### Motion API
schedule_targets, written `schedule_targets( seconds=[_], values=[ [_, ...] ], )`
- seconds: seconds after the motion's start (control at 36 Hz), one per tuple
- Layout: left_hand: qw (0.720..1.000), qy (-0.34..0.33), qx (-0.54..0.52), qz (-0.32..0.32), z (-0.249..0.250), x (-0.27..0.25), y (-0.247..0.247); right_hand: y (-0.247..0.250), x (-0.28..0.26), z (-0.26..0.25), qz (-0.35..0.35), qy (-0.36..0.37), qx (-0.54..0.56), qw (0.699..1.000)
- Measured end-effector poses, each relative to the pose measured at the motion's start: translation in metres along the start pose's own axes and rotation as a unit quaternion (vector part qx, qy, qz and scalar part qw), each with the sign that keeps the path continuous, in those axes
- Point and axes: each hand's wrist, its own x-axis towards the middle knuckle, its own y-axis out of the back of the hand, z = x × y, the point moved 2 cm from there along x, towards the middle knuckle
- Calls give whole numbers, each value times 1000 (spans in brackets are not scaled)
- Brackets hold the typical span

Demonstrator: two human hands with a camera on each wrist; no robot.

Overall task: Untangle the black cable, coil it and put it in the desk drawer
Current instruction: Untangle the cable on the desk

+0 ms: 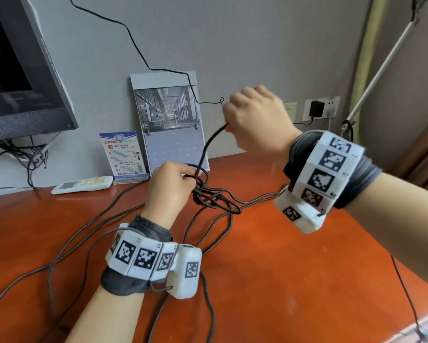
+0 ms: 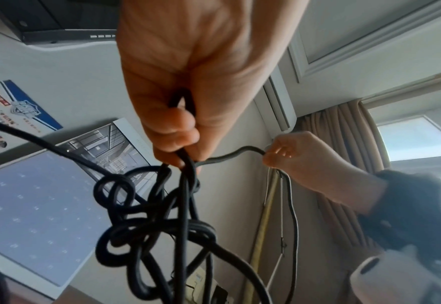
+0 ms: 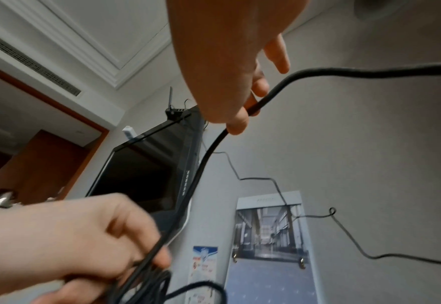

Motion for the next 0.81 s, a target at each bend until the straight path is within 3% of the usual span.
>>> schedule_targets(
  seconds=[0.11, 0.19, 0.31, 0.42, 0.53, 0.61, 0.75, 0.81],
  values=[
    [1000, 7, 8, -13, -2, 3, 0, 8, -1, 28, 38, -114, 67, 990],
    [999, 20, 12, -36, -8, 1, -3, 11, 0, 59, 53, -204, 46, 976],
    [995, 38, 67, -56, -19, -1, -6, 17, -7, 117, 28, -357, 45, 933],
    [995, 54, 71, -41, -26, 5, -3, 8, -24, 142, -49, -412, 28, 909],
    [995, 63, 57, -52, -26, 8, -1, -18, -44, 123, -163, -391, 26, 906],
    [994, 73, 54, -56, -25, 8, -2, -33, -49, 96, -205, -332, 102, 915],
    [993, 81, 57, -64, -22, 6, -2, -21, -33, 31, -122, -181, 177, 960],
    [993, 82, 58, -63, -20, 5, -2, -10, -27, 0, -123, -92, 180, 972]
  ],
)
